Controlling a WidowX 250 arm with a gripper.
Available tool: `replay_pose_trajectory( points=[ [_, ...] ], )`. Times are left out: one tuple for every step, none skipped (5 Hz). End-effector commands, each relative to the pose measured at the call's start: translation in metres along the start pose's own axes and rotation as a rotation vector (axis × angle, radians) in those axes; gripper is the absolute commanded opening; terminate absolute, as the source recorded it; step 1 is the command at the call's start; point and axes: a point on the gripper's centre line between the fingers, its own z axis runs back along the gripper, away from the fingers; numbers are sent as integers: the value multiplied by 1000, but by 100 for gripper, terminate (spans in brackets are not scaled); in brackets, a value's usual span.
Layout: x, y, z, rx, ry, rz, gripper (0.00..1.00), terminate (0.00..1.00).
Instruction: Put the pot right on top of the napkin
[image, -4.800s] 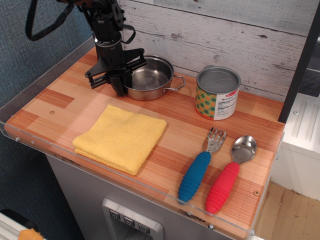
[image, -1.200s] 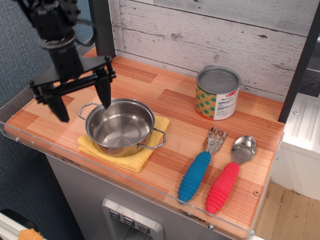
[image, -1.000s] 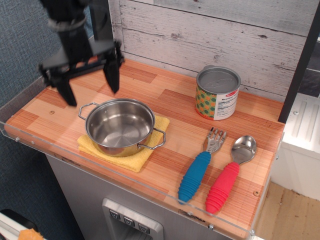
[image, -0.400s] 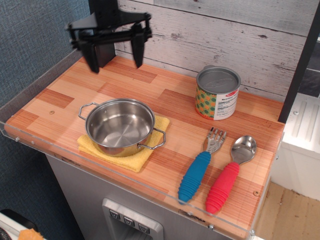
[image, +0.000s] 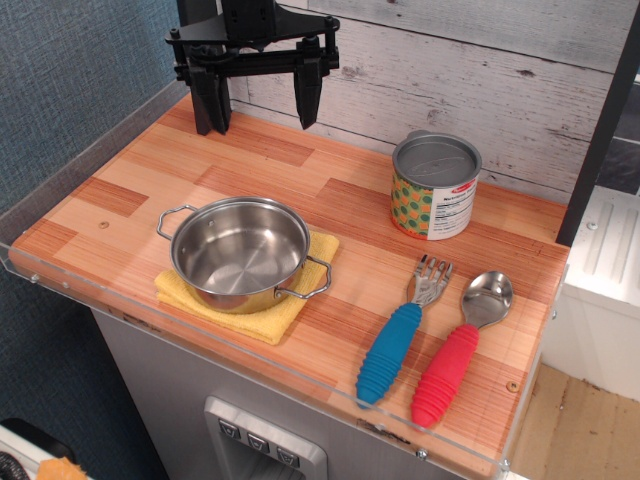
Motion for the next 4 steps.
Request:
replay_pose_trajectory(
  points=[
    [4, -4, 17, -8, -57, -48, 100, 0],
    [4, -4, 17, -8, -57, -48, 100, 0],
    [4, -4, 17, -8, -57, -48, 100, 0],
    [4, -4, 17, -8, -57, -48, 100, 100]
  ],
)
